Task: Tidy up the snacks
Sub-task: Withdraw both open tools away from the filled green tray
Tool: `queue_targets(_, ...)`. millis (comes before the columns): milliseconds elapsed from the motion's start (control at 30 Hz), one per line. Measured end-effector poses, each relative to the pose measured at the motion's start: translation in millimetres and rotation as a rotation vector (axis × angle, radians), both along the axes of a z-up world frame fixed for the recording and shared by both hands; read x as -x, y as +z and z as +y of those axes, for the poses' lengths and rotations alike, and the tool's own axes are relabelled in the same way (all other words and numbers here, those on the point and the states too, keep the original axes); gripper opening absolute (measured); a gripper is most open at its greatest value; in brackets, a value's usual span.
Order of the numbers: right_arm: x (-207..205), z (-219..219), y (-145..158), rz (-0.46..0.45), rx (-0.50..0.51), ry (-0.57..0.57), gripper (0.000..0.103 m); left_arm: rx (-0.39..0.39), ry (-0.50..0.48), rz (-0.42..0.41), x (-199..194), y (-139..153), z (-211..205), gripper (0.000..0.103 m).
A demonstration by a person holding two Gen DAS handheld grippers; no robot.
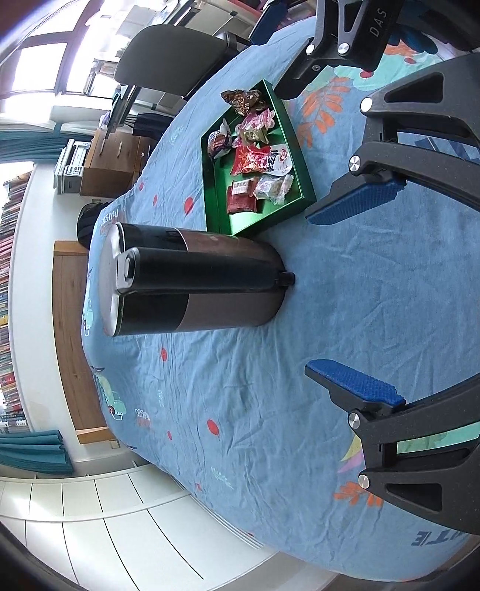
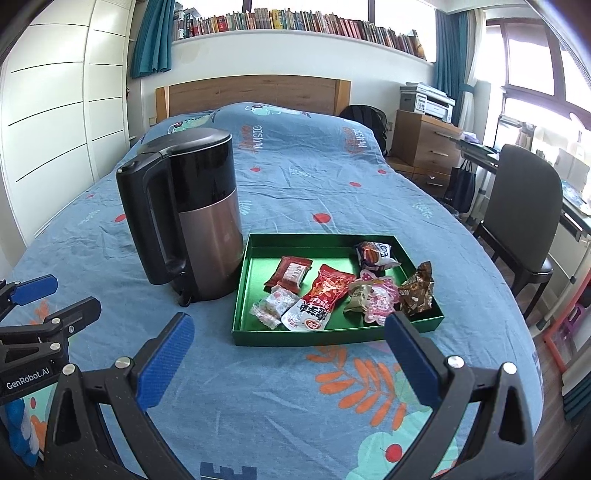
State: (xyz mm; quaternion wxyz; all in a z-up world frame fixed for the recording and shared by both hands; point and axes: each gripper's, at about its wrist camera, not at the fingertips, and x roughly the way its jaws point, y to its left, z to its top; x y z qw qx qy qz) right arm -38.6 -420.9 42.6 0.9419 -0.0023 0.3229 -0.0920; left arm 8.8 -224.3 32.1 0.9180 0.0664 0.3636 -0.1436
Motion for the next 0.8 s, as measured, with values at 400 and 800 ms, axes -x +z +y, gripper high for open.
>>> queue_targets(400, 0, -9, 3, -0.005, 0.002, -0.013, 0.103, -0.01, -0.02, -0.004, 2, 2, -14, 0.07)
queue_targets(800, -2, -15, 8, -0.019, 0.004, -0.015, 0.103, -0.014, -0.022, -0.006, 2, 2, -18, 0.07)
